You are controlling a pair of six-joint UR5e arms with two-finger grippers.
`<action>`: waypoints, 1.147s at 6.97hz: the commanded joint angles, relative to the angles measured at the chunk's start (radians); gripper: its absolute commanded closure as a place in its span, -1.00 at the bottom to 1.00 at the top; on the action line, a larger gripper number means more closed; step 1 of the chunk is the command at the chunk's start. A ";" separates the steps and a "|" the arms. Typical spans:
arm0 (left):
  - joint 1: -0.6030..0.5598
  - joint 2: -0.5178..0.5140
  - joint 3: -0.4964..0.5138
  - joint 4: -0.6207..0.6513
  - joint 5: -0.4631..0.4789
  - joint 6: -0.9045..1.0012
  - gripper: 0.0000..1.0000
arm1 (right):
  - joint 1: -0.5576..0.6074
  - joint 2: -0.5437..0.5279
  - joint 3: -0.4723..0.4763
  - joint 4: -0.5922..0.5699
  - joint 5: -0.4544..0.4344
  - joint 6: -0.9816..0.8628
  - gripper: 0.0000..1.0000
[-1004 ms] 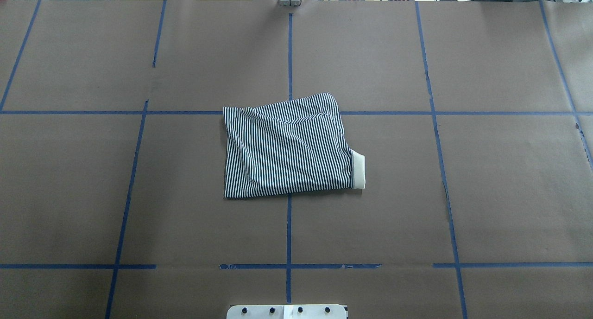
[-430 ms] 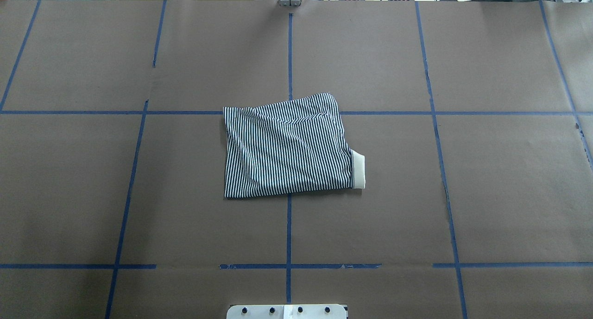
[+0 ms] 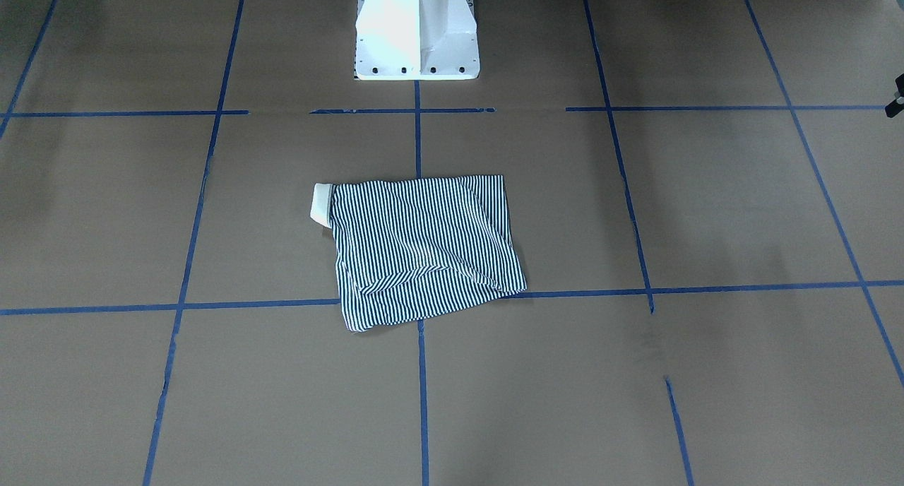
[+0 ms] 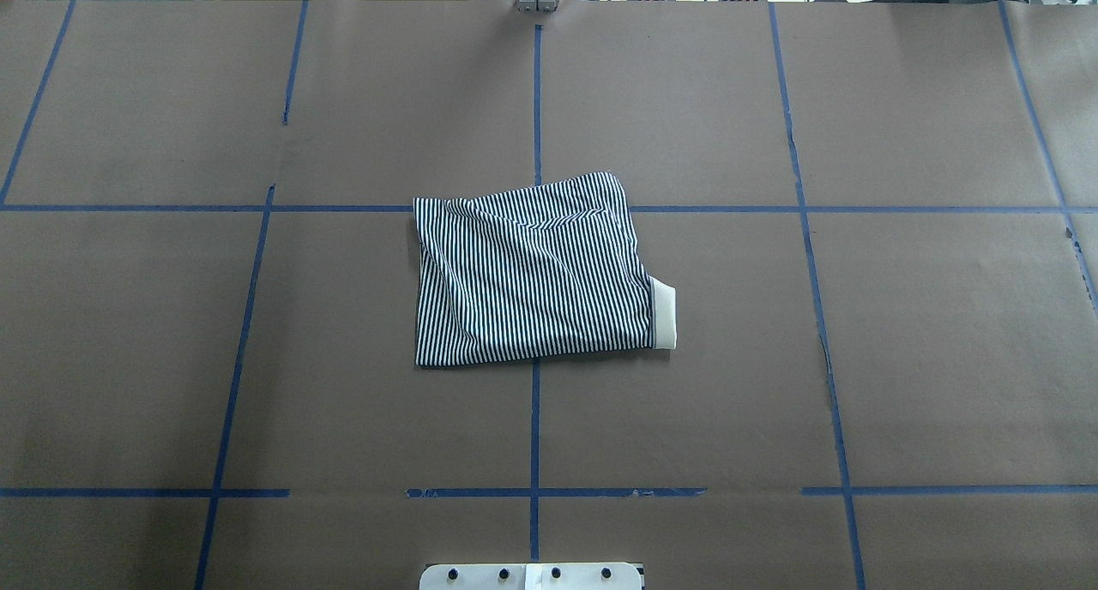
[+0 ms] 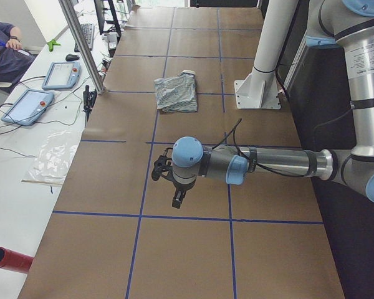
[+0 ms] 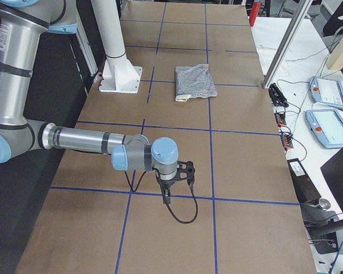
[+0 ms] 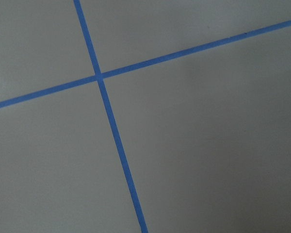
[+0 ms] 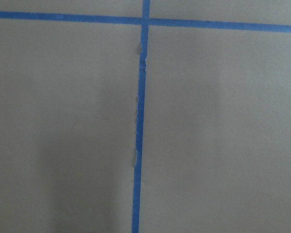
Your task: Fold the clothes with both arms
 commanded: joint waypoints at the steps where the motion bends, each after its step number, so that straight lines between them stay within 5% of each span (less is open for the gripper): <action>1: -0.001 0.014 0.000 -0.002 0.006 0.001 -1.00 | -0.006 0.012 0.021 -0.013 -0.001 0.036 -1.00; 8: -0.011 0.028 -0.014 -0.005 0.075 0.005 -1.00 | -0.008 0.002 0.026 -0.004 0.001 0.019 -1.00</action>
